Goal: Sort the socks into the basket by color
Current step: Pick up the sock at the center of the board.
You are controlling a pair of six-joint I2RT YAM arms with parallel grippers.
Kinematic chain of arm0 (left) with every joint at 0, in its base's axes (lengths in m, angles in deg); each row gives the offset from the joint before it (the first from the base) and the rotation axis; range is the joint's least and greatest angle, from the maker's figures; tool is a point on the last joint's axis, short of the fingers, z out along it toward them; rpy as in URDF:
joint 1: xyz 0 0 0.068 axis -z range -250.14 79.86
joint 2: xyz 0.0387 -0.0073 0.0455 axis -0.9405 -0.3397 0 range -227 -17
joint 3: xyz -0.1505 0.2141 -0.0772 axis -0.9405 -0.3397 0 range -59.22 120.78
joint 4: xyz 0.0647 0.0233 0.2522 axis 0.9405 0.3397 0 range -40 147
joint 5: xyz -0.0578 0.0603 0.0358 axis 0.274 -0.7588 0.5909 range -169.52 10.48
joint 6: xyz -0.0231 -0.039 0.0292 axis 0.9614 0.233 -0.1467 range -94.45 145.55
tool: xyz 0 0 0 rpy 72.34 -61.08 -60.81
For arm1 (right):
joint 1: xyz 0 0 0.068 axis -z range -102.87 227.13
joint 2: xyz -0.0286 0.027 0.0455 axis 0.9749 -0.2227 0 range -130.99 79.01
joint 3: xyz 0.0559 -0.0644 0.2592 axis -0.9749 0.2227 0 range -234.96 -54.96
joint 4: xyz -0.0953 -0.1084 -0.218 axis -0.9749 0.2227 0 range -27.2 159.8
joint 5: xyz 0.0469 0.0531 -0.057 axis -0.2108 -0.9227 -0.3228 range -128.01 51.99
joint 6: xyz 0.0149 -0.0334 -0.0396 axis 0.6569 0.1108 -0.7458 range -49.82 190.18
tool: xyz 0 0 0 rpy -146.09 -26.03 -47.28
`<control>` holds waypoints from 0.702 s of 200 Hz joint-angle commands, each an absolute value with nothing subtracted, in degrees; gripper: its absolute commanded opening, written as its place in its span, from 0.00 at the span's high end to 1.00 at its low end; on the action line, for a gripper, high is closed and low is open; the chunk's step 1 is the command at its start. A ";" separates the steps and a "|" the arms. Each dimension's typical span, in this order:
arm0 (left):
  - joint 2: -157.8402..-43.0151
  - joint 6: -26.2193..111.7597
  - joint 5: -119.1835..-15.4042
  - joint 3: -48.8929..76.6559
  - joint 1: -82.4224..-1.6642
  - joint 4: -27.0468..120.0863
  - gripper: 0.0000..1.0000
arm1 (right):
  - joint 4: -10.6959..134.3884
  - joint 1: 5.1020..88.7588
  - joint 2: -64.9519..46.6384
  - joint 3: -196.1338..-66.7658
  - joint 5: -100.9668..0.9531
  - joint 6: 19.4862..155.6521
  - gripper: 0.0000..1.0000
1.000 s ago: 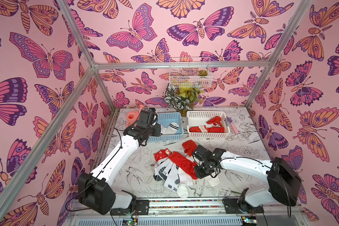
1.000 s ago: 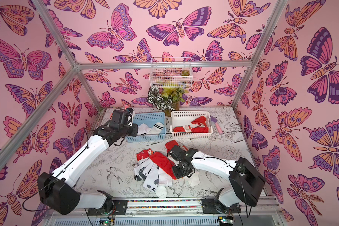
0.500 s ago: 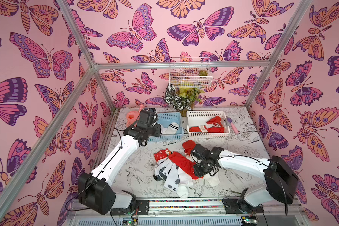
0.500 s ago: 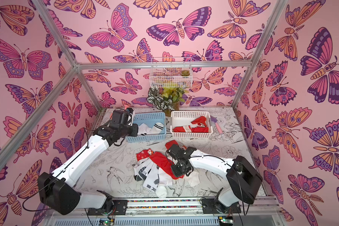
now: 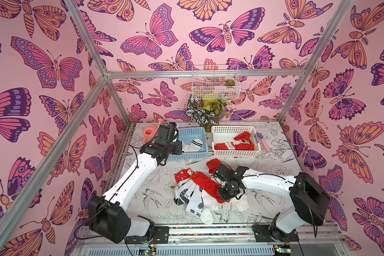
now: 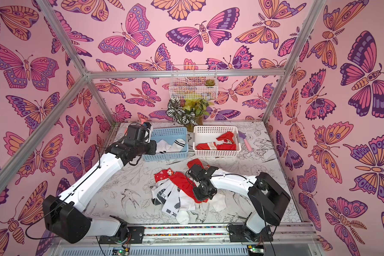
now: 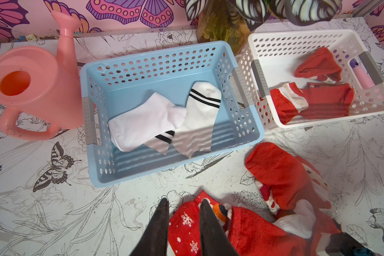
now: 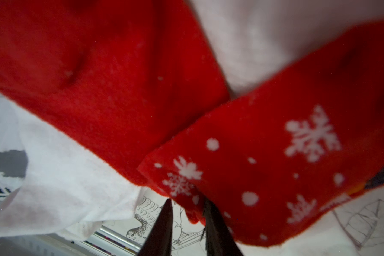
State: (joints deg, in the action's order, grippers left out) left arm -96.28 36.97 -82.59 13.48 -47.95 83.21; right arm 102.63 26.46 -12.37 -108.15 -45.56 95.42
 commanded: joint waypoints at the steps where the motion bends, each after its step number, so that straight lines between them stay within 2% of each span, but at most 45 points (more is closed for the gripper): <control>1: -95.91 36.38 -83.90 12.46 -47.64 84.27 0.73 | 102.53 26.22 -13.70 -109.29 -45.64 94.61 0.74; 76: -95.84 36.53 -84.01 12.33 -47.65 84.26 0.73 | 101.31 26.43 -15.91 -109.36 -46.27 94.27 0.78; 118: -95.71 36.39 -84.14 12.33 -47.64 84.26 0.72 | 101.46 26.59 -15.88 -109.17 -46.33 94.27 0.91; 140: -95.74 36.41 -84.09 12.32 -47.64 84.27 0.72 | 103.14 26.55 -14.16 -110.07 -46.10 93.79 0.94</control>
